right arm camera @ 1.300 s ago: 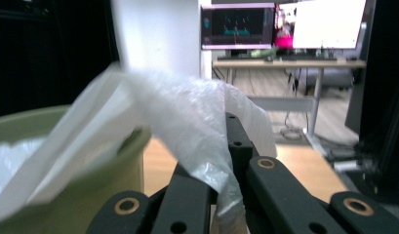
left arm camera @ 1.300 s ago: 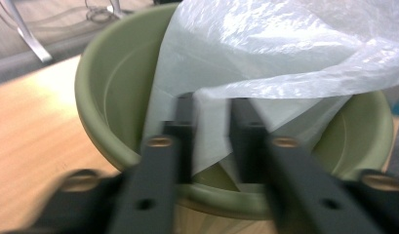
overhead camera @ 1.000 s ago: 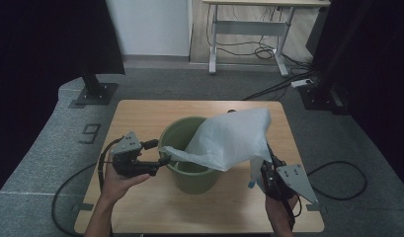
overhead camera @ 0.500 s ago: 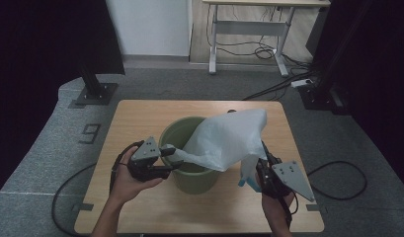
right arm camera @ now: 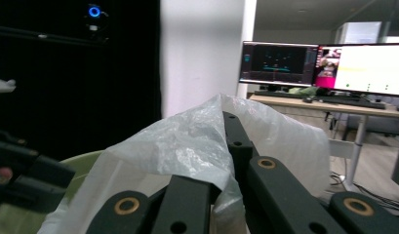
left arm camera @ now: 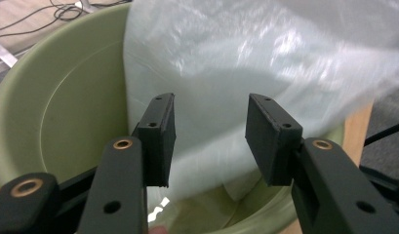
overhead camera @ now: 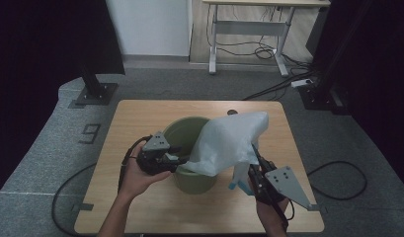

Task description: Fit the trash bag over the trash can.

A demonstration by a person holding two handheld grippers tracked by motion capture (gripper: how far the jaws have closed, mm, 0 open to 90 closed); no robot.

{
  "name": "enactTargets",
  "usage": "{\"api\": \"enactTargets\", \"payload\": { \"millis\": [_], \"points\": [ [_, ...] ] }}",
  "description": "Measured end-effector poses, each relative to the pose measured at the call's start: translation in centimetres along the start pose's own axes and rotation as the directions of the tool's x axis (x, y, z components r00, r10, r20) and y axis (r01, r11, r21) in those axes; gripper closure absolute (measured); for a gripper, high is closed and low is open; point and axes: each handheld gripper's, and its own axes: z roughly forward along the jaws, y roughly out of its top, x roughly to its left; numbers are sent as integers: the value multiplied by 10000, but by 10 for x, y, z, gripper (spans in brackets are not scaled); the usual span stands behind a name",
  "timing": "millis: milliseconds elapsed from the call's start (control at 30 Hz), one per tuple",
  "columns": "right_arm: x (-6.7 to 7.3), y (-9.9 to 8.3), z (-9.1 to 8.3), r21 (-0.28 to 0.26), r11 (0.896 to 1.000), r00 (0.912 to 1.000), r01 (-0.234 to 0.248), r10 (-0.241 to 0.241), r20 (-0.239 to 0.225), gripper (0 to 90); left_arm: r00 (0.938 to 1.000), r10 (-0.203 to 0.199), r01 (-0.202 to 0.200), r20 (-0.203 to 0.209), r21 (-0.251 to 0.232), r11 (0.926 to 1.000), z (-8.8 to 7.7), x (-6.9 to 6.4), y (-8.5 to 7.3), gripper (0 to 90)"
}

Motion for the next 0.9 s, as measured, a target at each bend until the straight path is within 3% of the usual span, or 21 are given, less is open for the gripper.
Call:
{"api": "enactTargets", "payload": {
  "millis": [133, 267, 433, 633, 900],
  "points": [
    [9, -5, 3, 301, 9995, 9993, 56, -45, -376, 887, 9992, -289, 305, 292, -543, 9981, -12, -3, 1, 507],
    [16, -15, 11, 684, 9977, 9977, -17, 64, -680, 887, 9990, -130, 163, 436, -749, 9971, -17, -10, 5, 477],
    [21, -22, 20, 1122, 9937, 9950, -69, 179, -978, 887, 9952, 103, 11, 968, -1171, 9931, -23, -21, 7, 449],
    [27, -23, 30, 1377, 9903, 9909, -166, 347, -1302, 885, 9920, 312, -178, 1226, -1089, 9939, -16, -33, 11, 418],
    [26, -25, 33, 1525, 9875, 9894, -386, 592, -1324, 885, 9894, 471, -329, 1372, -1041, 9940, -4, -41, 8, 394]
  ]
}}
